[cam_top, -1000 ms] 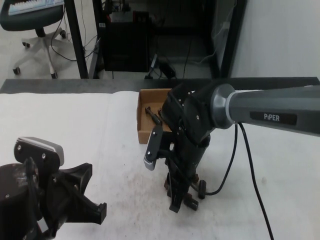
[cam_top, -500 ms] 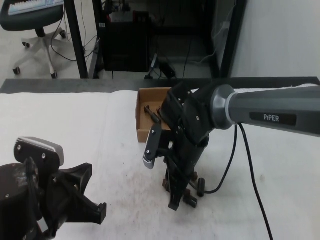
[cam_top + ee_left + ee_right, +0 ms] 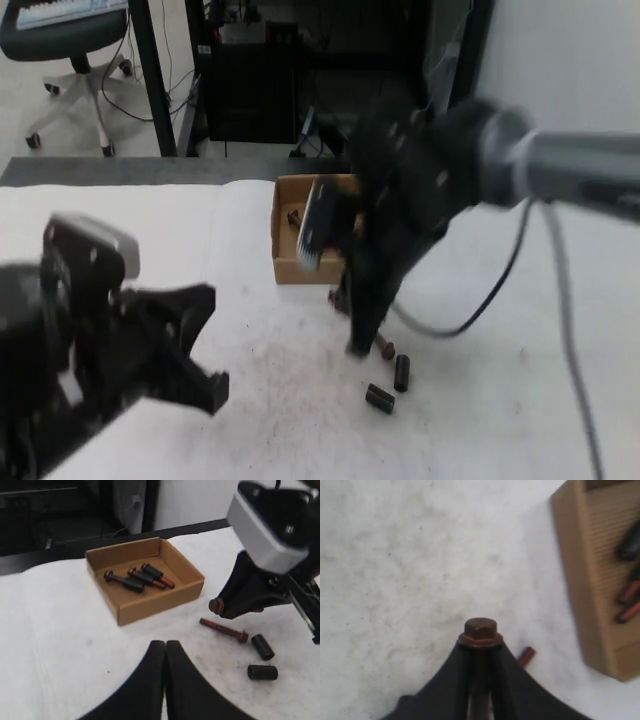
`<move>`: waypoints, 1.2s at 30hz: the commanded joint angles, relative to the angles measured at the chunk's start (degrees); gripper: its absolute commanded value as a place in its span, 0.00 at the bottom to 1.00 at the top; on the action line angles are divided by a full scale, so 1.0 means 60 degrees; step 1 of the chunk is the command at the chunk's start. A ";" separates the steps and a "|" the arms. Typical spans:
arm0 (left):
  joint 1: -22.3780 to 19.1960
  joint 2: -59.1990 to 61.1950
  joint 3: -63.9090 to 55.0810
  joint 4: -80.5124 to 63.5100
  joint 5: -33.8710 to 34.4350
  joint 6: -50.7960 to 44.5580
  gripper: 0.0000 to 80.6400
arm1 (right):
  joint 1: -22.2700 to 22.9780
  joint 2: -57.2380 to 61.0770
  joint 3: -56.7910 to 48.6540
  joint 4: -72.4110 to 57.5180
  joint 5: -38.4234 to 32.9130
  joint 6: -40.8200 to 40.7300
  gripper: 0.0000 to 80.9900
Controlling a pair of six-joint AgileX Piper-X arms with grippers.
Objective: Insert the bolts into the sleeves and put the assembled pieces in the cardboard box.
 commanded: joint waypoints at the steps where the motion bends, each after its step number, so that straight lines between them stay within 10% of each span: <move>1: 0.0024 -0.0050 -0.0839 0.0957 0.0652 0.0381 0.00 | -0.0409 -0.1439 -0.0069 -0.0108 -0.0102 0.0309 0.01; 12: -0.0376 0.3340 -0.4509 0.5109 0.3945 0.1303 0.00 | -0.2150 -0.3851 -0.0069 0.1096 -0.0501 0.0613 0.01; 23: -0.2389 0.9107 -1.0293 0.9511 0.1548 0.4982 0.00 | -0.3575 -0.4756 -0.0069 0.2005 -0.0974 0.1092 0.01; 36: -0.3202 1.0249 -1.0753 0.9064 0.0813 0.9116 0.00 | -0.3806 -0.4872 -0.0069 0.2211 -0.1859 0.1700 0.01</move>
